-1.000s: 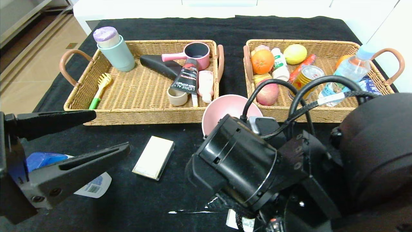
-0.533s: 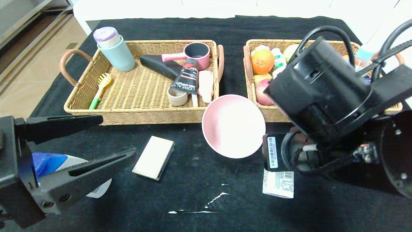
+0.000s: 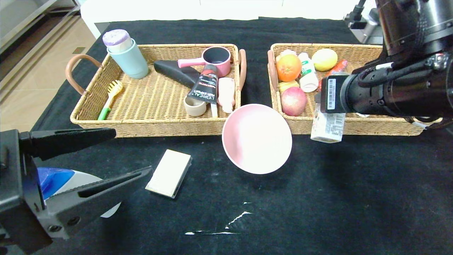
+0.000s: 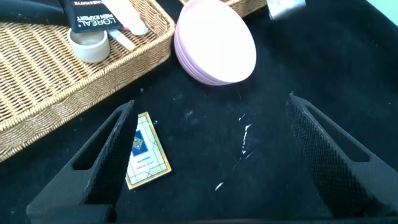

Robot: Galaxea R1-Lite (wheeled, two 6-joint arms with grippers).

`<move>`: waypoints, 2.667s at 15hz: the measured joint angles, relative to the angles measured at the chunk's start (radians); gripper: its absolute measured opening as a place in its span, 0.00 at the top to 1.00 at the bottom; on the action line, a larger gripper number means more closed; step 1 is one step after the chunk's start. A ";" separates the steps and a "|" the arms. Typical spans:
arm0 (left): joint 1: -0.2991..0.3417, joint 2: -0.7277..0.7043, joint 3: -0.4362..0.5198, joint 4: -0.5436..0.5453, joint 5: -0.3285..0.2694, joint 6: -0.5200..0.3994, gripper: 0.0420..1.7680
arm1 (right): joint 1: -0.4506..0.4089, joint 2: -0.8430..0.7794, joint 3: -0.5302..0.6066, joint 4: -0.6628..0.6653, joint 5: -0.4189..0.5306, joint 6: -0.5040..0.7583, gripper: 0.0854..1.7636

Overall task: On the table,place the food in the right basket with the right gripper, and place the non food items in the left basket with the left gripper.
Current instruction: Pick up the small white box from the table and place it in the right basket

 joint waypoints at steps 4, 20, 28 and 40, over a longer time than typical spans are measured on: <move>0.000 0.000 -0.001 -0.001 -0.001 0.000 0.03 | -0.045 -0.014 -0.002 -0.161 -0.001 -0.136 0.57; -0.002 0.000 0.000 0.001 -0.001 0.000 0.03 | -0.122 0.082 0.132 -0.688 -0.003 -0.385 0.49; -0.011 0.001 0.004 -0.001 -0.001 0.000 0.03 | -0.089 0.053 0.189 -0.689 0.004 -0.382 0.20; -0.016 0.060 0.008 -0.002 0.011 -0.010 0.03 | -0.103 -0.413 0.833 -0.689 0.733 -0.493 0.07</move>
